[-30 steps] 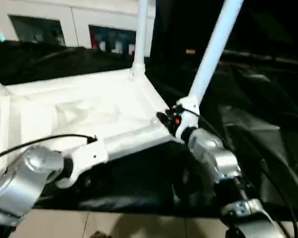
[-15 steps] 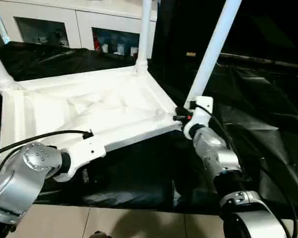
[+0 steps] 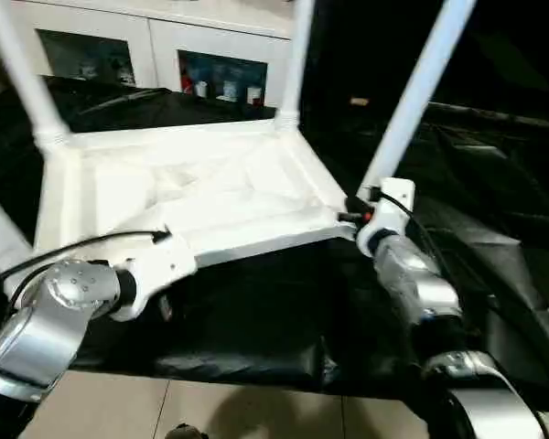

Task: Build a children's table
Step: Rotate leg to tighten

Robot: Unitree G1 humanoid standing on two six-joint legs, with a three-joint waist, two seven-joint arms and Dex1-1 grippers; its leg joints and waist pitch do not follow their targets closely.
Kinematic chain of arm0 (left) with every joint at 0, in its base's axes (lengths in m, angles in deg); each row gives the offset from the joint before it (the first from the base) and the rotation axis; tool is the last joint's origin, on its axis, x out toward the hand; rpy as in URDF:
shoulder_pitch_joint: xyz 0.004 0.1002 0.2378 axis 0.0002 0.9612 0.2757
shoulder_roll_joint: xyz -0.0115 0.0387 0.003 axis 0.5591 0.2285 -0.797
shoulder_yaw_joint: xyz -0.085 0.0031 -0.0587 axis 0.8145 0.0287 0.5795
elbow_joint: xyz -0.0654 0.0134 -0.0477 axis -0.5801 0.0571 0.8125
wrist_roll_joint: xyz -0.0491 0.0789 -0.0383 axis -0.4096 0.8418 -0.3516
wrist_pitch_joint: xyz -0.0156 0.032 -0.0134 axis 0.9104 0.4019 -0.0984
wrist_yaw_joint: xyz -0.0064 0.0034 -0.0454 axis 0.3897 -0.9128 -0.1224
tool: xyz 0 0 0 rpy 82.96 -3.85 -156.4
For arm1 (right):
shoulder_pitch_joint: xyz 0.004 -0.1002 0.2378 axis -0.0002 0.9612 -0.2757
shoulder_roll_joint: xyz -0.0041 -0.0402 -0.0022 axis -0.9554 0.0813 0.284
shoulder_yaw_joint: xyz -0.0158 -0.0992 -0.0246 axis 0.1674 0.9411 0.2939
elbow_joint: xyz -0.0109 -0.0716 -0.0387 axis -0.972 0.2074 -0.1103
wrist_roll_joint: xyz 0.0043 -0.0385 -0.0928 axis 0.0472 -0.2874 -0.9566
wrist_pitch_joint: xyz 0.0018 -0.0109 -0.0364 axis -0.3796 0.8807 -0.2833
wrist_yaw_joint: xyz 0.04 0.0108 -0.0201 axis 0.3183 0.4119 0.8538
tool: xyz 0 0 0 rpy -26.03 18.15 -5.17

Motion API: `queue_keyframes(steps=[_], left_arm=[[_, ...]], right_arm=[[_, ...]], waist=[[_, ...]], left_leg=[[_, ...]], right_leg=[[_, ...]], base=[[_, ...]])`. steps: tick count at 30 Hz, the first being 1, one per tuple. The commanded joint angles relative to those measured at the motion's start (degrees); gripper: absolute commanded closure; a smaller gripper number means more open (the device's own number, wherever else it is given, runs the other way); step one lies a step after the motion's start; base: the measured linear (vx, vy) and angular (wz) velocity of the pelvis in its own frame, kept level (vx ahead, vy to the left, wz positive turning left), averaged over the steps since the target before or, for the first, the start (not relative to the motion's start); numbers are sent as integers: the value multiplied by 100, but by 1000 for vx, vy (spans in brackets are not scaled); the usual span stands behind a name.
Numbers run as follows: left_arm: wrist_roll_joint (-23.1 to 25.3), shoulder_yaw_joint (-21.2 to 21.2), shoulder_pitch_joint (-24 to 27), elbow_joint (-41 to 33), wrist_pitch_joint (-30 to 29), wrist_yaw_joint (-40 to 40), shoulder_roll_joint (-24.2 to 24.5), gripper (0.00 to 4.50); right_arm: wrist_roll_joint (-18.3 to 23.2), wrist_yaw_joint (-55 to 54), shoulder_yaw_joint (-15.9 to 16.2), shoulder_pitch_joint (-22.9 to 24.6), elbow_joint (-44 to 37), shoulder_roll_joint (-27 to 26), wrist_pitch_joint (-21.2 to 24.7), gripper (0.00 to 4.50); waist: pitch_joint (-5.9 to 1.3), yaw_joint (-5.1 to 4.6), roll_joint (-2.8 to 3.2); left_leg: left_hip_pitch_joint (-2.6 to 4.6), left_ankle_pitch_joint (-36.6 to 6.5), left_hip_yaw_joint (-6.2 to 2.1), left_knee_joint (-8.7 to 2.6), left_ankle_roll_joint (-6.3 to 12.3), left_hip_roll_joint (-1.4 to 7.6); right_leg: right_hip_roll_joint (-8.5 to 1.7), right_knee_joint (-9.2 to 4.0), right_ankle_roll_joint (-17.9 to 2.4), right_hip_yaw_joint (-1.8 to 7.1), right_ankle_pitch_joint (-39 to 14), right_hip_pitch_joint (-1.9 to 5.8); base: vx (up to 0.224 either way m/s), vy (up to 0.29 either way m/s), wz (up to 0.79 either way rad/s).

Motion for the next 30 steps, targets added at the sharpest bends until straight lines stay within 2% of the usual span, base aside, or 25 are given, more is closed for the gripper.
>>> queue_keyframes(steps=[1, 3, 5, 9, 11, 14, 16, 17, 19, 22, 23, 24, 26, 27, 30], left_arm=[[-244, 98, -64, -204, -160, 32, -45, 23], [-365, 126, -45, -297, -266, 77, -55, 23], [-379, 124, -49, -313, -302, 70, -58, 52], [-332, 78, -100, -241, -485, 30, -31, 70], [-410, 66, -102, -293, -615, 105, 22, 101], [-494, 44, -77, -342, -689, 101, 92, 122], [-419, -4, -69, -288, -728, -4, 123, 134], [-322, -47, -60, -234, -865, -146, 120, 143], [-260, -67, -56, -208, -943, -213, 121, 154], [-211, -137, -3, -244, -1108, -270, 178, 173], [-161, -193, 56, -263, -1168, -306, 225, 193], [-142, -225, 105, -281, -1216, -324, 254, 193], [-129, -279, 196, -339, -1356, -378, 296, 213], [-129, -279, 197, -340, -1358, -378, 296, 224], [-143, -314, 345, -448, -1606, -529, 292, 249]], right_arm=[[-42, 206, 126, 66, -305, 85, 101, 450], [-15, 364, 239, 89, -437, 88, 111, 450], [-15, 435, 294, 51, -456, 78, 112, 450], [-116, 644, 467, -269, -310, 43, 46, 450], [-180, 810, 501, -465, -134, 28, 41, 450], [-263, 896, 557, -726, 160, 40, -49, 450], [-290, 902, 565, -949, 446, 42, -127, 450], [-307, 876, 539, -1226, 836, 36, -219, 450], [-318, 849, 514, -1386, 1079, 18, -272, 450], [-316, 594, 351, -1689, 1602, -37, -394, 450], [-261, 322, 193, -1835, 1852, -79, -466, 450], [-215, 55, 72, -1928, 2012, -103, -521, 450], [-110, -460, -190, -2130, 2383, -137, -632, 450], [-109, -465, -192, -2132, 2386, -137, -633, 450], [87, -1091, -502, -2419, 2932, -199, -892, 450]], waist=[[-344, -32, 88], [-341, -61, 81], [-334, -104, 70], [-338, -147, 86], [-340, -165, 85], [-340, -152, 95], [-350, -141, 92], [-349, -149, 92], [-344, -144, 80], [-346, -139, 95], [-352, -145, 77], [-348, -143, 44], [-351, -145, 66], [-354, -138, 71], [-347, -140, 32]], left_leg=[[193, -1853, 2, -388, -343, -18], [179, -1915, -7, -397, -340, -19], [182, -1987, -6, -392, -322, -12], [179, -1950, -12, -389, -328, -12], [183, -1929, -8, -380, -328, -13], [189, -1847, -1, -373, -323, -11], [194, -1719, 10, -361, -318, -11], [194, -1747, 8, -361, -328, -10], [194, -1814, 11, -359, -349, -5], [194, -1777, 4, -354, -371, -8], [190, -1721, 9, -345, -380, -11], [186, -1716, 14, -347, -381, -10], [197, -1728, 11, -343, -411, -13], [208, -1741, 14, -343, -431, -8], [205, -1831, 11, -341, -473, -11]], right_leg=[[-62, -394, -759, 61, -1149, 104], [-65, -402, -754, 58, -1283, 106], [-67, -417, -743, 61, -1390, 91], [-60, -407, -761, 61, -1337, 91], [-56, -398, -798, 61, -1312, 86], [-54, -383, -850, 63, -1161, 89], [-48, -370, -879, 64, -980, 99], [-45, -355, -913, 58, -984, 95], [-58, -366, -921, 58, -1083, 96], [-58, -352, -915, 57, -1066, 99], [-61, -337, -929, 59, -999, 100], [-56, -345, -926, 54, -995, 101], [-56, -328, -923, 53, -1015, 90], [-59, -327, -916, 51, -998, 84], [-46, -315, -917, 38, -984, 77]], base=[[0, 0, 0], [0, 0, 0], [0, 0, 0], [0, 0, 0], [0, 0, 0], [0, 0, 0], [0, 0, 0], [0, 0, 0], [0, 0, 0], [0, 0, 0], [0, 0, 0], [0, 0, 0], [0, 0, 0], [0, 0, 0], [0, 0, 0]])
